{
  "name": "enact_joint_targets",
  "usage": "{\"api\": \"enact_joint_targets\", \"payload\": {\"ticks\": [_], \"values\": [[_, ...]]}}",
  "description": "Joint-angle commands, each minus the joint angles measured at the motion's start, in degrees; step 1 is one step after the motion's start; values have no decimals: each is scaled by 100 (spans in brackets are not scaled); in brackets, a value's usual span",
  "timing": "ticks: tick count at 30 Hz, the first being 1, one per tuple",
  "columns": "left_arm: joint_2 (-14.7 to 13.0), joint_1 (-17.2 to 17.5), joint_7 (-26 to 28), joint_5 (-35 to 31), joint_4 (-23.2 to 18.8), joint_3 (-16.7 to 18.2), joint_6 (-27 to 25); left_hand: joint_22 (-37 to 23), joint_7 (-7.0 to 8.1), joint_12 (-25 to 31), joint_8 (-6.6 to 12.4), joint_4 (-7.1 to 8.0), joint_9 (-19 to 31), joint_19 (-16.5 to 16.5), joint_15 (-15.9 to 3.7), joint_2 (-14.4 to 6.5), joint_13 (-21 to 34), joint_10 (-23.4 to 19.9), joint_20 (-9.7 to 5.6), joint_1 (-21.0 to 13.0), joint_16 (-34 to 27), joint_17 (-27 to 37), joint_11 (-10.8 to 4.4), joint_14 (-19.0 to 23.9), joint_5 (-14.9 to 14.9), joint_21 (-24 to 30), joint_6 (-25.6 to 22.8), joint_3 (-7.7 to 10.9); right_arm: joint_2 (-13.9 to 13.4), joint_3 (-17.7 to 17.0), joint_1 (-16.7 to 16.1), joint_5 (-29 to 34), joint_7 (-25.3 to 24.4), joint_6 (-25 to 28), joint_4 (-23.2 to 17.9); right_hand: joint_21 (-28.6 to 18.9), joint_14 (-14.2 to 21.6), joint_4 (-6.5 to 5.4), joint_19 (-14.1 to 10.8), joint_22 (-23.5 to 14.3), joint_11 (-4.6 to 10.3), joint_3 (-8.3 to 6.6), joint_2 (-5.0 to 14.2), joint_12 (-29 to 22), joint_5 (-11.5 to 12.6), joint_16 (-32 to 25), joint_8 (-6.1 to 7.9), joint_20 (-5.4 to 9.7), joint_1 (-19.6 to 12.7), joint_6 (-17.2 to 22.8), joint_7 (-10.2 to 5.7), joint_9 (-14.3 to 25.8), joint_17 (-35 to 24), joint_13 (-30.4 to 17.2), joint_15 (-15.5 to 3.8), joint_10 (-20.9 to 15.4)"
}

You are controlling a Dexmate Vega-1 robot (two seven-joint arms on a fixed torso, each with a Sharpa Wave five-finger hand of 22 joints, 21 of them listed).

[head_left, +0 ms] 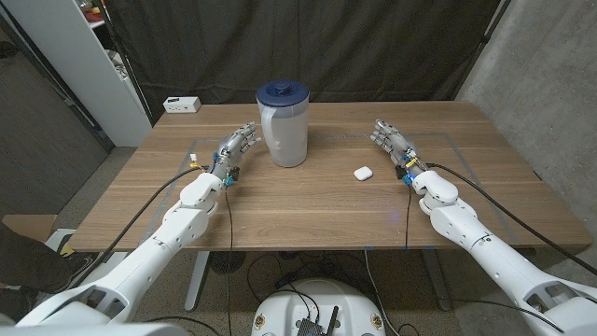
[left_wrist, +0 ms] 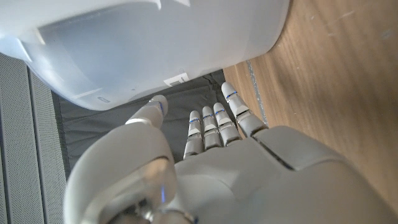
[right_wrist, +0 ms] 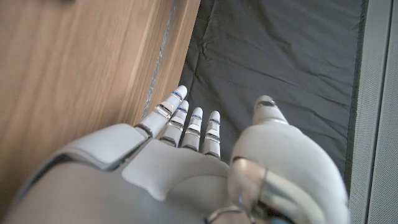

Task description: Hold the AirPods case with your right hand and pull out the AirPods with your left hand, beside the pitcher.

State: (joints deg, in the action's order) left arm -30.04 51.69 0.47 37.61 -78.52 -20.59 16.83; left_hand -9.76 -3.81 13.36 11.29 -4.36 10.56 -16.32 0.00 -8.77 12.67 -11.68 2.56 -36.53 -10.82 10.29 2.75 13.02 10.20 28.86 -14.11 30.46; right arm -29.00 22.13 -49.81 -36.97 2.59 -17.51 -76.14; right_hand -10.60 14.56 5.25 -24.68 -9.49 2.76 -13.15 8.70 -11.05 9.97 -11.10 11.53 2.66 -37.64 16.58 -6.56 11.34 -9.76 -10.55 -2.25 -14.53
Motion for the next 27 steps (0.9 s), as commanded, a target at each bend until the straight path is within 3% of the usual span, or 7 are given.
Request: {"api": "enact_joint_targets", "payload": {"ticks": [1,8,10,13,17,21,27], "values": [[-155,618,255,-10,-763,67,-12,-21,20,14,30,-9,18,1,16,-8,12,-21,27,-65,-28,11,-43,36,39,-13,-77,41,-222,74,-240,214,-116,80,-453,-4,-27,104,63,-12,-26,-27,-52,-10,28,30,39,46,-119,87,-438,35,-22,-45,-580,-38],[-352,714,439,-261,-1008,35,-165,-24,93,-6,44,-54,28,119,37,12,17,18,75,-63,-6,7,-36,-9,42,-97,-157,50,-856,220,-328,1028,-736,886,-1319,22,-339,329,347,-16,-32,-6,-229,25,23,75,58,-184,-358,162,-617,78,-22,-89,-579,267],[-369,721,432,-270,-1021,36,-166,-25,102,-7,46,-56,31,144,49,14,21,23,83,-56,-1,9,-34,-28,42,-113,-167,48,-927,242,-338,1130,-826,1037,-1438,27,-418,343,421,-17,-12,18,-286,14,33,78,29,-219,-383,104,-281,70,-24,-99,-563,302],[-438,771,503,-358,-1120,51,-175,-26,131,-3,52,-75,34,162,63,27,27,22,84,-61,6,5,-40,-44,43,-129,-192,49,-1220,364,-364,1574,-1123,1637,-1890,24,-746,397,680,-22,32,54,-468,3,107,83,57,-336,-526,180,-620,73,-39,-128,-516,461],[-529,851,581,-438,-1231,86,-197,-27,151,3,52,-112,39,192,65,56,37,18,85,-73,11,-2,-63,-55,42,-154,-205,41,-1508,509,-372,2024,-1362,2374,-2382,58,-1134,374,1009,-24,61,105,-600,6,151,107,28,-385,-571,115,-399,78,-49,-153,-466,637],[-573,930,669,-484,-1296,137,-182,-28,177,13,52,-139,46,207,50,93,50,9,92,-64,5,-1,-91,-61,36,-176,-218,3,-1824,665,-292,2342,-1314,3178,-2811,61,-1476,366,1333,-23,171,115,-676,6,213,98,27,-411,-692,95,-608,93,-55,-178,-468,869],[-590,999,730,-531,-1322,183,-120,-30,195,27,56,-162,52,219,36,107,67,-8,107,-57,-6,6,-86,-64,33,-199,-242,-35,-2380,1194,439,2647,-243,4857,-3406,35,-2670,457,2258,-16,438,-447,-427,58,105,76,-79,-659,-2028,-649,-612,104,-64,-190,-278,2241]]}}
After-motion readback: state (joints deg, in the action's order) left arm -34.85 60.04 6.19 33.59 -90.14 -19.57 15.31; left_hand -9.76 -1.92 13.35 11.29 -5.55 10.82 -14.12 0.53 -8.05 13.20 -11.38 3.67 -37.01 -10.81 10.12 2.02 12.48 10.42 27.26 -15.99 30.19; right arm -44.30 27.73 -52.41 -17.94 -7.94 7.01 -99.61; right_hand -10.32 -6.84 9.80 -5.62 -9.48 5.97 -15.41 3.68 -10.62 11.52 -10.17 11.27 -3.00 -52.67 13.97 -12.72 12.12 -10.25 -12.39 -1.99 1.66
